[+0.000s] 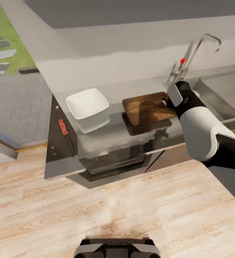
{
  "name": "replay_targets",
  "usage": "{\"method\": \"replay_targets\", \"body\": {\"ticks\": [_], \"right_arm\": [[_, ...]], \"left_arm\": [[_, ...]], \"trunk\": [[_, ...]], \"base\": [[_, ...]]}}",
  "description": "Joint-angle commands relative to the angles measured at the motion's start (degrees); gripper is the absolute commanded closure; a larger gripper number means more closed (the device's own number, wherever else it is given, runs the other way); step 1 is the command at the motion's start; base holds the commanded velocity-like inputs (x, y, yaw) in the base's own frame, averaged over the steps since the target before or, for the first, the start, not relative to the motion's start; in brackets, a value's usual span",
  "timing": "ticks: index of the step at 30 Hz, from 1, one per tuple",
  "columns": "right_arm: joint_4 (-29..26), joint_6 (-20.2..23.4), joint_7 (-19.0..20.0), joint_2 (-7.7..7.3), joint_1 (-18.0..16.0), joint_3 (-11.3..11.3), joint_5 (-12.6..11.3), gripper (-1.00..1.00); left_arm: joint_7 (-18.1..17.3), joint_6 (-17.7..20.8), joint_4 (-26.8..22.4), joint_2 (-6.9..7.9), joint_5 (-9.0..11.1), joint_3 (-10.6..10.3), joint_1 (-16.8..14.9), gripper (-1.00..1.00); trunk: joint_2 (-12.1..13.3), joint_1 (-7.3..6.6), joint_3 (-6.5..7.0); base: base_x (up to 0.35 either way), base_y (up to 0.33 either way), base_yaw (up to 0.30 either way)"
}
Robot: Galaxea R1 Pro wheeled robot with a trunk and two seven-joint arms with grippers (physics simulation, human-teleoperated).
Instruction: In the kitchen, take the Vidalia onion out of the sink, dice it on the chopping board with the paring knife, put the diced onion into the bowl on the countertop, then place both the paring knife and the chopping board into the sink.
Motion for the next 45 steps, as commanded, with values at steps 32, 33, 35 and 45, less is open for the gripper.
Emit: {"method": "replay_targets", "body": {"ticks": [32, 33, 35, 45], "right_arm": [[-0.2, 0.0, -0.5, -1.65, 0.0, -0.6, -0.4, 1.0], [-0.2, 0.0, -0.5, -1.66, 0.0, -0.6, -0.4, 1.0], [-0.2, 0.0, -0.5, -1.69, 0.0, -0.7, -0.4, 1.0], [-0.2, 0.1, -0.5, -1.64, 0.0, -0.6, -0.4, 1.0]], "left_arm": [[-0.1, 0.0, -0.1, 0.01, 0.1, -0.1, 0.1, -1.0], [0.0, 0.0, -0.1, 0.01, 0.1, -0.1, 0.0, -1.0], [0.0, 0.0, -0.1, 0.01, 0.1, -0.1, 0.0, -1.0], [0.0, 0.0, -0.1, 0.01, 0.1, -0.1, 0.0, -1.0]], "trunk": [[-0.1, 0.03, -1.71], [-0.1, 0.03, -1.79], [-0.1, 0.03, -1.94], [-0.1, 0.03, -2.15]], "base": [[0.006, 0.017, 0.0], [0.0, 0.0, 0.0], [0.0, 0.0, 0.0], [0.0, 0.0, 0.0]]}}
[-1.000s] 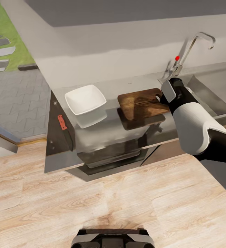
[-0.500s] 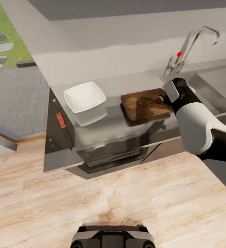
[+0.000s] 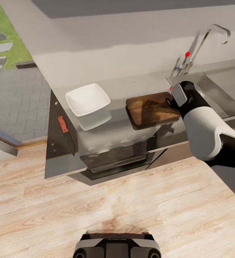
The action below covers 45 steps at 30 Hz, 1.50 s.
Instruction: In the kitchen, take the Vidalia onion out of the sink, dice it on the chopping board with the paring knife, put the diced onion into the bowl on the countertop, then place both the paring knife and the chopping board into the sink.
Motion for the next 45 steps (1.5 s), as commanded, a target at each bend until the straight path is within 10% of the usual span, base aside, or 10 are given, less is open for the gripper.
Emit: {"method": "replay_targets", "body": {"ticks": [1, 18, 19, 45], "right_arm": [[-0.1, 0.0, -0.5, 0.02, 0.0, 0.0, -0.6, 1.0], [-0.1, 0.2, -0.5, 0.24, 0.0, 0.0, -0.7, 1.0], [-0.1, 0.2, -0.5, 0.26, 0.0, 0.1, -0.7, -1.0], [-0.5, 0.4, -0.4, 0.62, 0.0, 0.2, -1.0, -1.0]], "left_arm": [[-0.1, -0.1, -0.1, 0.01, 0.1, -0.1, 0.0, -1.0], [-0.1, -0.1, -0.1, 0.01, 0.1, -0.1, 0.1, -1.0], [-0.1, -0.1, -0.1, 0.01, 0.1, -0.1, 0.0, -1.0], [-0.1, -0.1, -0.1, 0.01, 0.1, -0.1, 0.0, -1.0]], "trunk": [[-0.1, 0.03, -0.07], [-0.1, 0.03, -0.07], [-0.1, 0.03, -0.07], [-0.1, 0.03, -0.07]], "base": [[0.0, 0.0, 0.0], [0.0, 0.0, 0.0], [0.0, 0.0, 0.0], [0.0, 0.0, 0.0]]}}
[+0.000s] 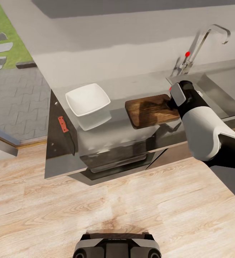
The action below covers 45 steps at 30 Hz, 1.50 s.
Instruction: In the kitchen, take the Vidalia onion out of the sink, dice it on the chopping board with the paring knife, put the diced onion into the bowl on the countertop, then place both the paring knife and the chopping board into the sink.
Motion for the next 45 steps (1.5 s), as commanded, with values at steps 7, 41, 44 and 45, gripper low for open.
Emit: {"method": "replay_targets", "body": {"ticks": [7, 41, 44, 45], "right_arm": [[-3.9, 2.3, 2.2, 1.01, 0.0, 0.2, -0.7, -1.0], [-11.1, 13.0, 36.7, 1.45, 0.0, 25.2, -0.3, -1.0], [-11.0, 13.0, 36.8, 1.45, 0.0, 25.2, -0.3, -1.0], [-11.0, 12.9, 36.8, 1.48, 0.0, 25.2, -0.3, -1.0]], "left_arm": [[-0.1, -0.1, -0.1, 0.01, 0.1, -0.1, 0.0, -1.0], [-0.1, -0.1, -0.1, 0.01, 0.1, -0.1, 0.0, -1.0], [-0.1, -0.1, -0.1, 0.01, 0.1, -0.1, 0.1, -1.0], [-0.1, -0.1, -0.1, 0.01, 0.1, -0.1, 0.0, -1.0]], "trunk": [[-0.1, 0.03, -0.07], [-0.1, 0.03, -0.07], [-0.1, 0.03, -0.07], [-0.1, 0.03, -0.07]], "base": [[-0.001, 0.0, 0.0], [-0.294, 0.0, 0.0], [-0.332, 0.0, 0.0], [-0.332, 0.0, 0.0]]}}
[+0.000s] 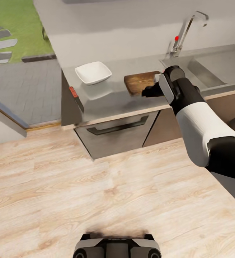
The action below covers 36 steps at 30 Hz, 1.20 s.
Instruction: In the kitchen, take the Vidalia onion out of the sink, dice it on the chopping board with the paring knife, put the diced onion into the bowl on the countertop, then place both the paring knife and the chopping board into the sink.
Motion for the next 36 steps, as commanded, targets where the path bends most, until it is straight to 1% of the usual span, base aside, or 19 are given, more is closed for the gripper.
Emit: {"method": "replay_targets", "body": {"ticks": [1, 17, 21, 25, 26, 27, 28, 29, 30, 31, 33, 34, 36], "right_arm": [[0.0, 0.2, -0.6, -0.02, 0.0, 0.2, -0.6, -1.0], [2.5, -0.1, -0.3, 0.01, 0.0, 0.2, -0.6, -1.0], [4.3, -0.4, -0.3, -0.03, 0.0, 0.2, -0.6, -1.0], [7.1, -2.3, -0.2, -0.11, 0.0, 0.2, -0.5, -1.0], [8.6, -3.4, -0.2, -0.16, 0.0, 0.2, -0.5, -1.0], [13.7, -8.0, -0.2, -0.21, 0.0, 0.2, -0.4, -1.0], [16.3, -10.4, -0.2, -0.22, 0.0, 0.2, -0.3, -1.0], [17.6, -11.6, -0.2, -0.22, 0.0, 0.2, -0.3, -1.0], [20.3, -14.3, -0.2, -0.26, 0.0, 0.1, -0.3, -1.0], [21.6, -15.6, -0.2, -0.27, 0.0, 0.1, -0.3, -1.0], [27.0, -20.8, -0.1, -0.3, 0.0, 0.2, -0.2, -1.0], [28.2, -22.1, -0.1, -0.32, 0.1, 0.2, -0.1, -1.0], [31.2, -26.6, -0.1, -0.42, 0.4, 0.2, 0.4, -1.0]], "left_arm": [[-0.1, -0.1, -0.1, 0.01, 0.1, -0.1, 0.0, -1.0], [-0.1, 0.0, 0.0, 0.01, 0.1, -0.1, 0.0, -1.0], [-0.1, 0.0, 0.0, 0.01, 0.1, -0.1, 0.1, -1.0], [-0.1, 0.0, 0.0, 0.01, 0.1, -0.1, 0.1, -1.0], [-0.1, 0.0, 0.0, 0.01, 0.1, -0.1, 0.1, -1.0], [-0.1, 0.0, 0.0, 0.01, 0.1, -0.1, 0.1, -1.0], [-0.1, 0.0, 0.0, 0.01, 0.1, -0.1, 0.1, -1.0], [-0.1, 0.0, 0.0, 0.01, 0.1, -0.1, 0.0, -1.0], [-0.1, 0.0, 0.0, 0.01, 0.1, -0.1, 0.0, -1.0], [-0.1, 0.0, 0.0, 0.01, 0.1, -0.1, 0.0, -1.0], [-0.1, 0.0, 0.0, 0.01, 0.1, -0.1, 0.1, -1.0], [-0.1, 0.0, 0.0, 0.01, 0.1, -0.1, 0.0, -1.0], [-0.1, 0.0, 0.0, 0.01, 0.1, -0.1, 0.1, -1.0]], "trunk": [[-0.1, 0.0, -0.07], [-0.1, 0.0, -0.07], [-0.1, 0.0, -0.07], [-0.1, 0.0, -0.07], [-0.1, 0.0, -0.07], [-0.1, 0.0, -0.07], [-0.1, 0.0, -0.07], [-0.1, 0.0, -0.07], [-0.1, 0.0, -0.07], [-0.1, 0.0, -0.07], [-0.1, 0.0, -0.07], [-0.1, 0.0, -0.07], [-0.1, 0.0, -0.07]], "base": [[-0.332, 0.0, 0.0], [-0.332, 0.0, 0.0], [-0.315, 0.0, 0.0], [-0.146, 0.0, 0.0], [-0.056, 0.0, 0.0], [-0.018, 0.0, 0.0], [-0.012, 0.0, 0.0], [-0.009, 0.0, 0.0], [-0.006, 0.0, 0.0], [-0.005, 0.0, 0.0], [-0.003, 0.0, 0.0], [-0.002, 0.0, 0.0], [-0.001, 0.0, 0.0]]}}
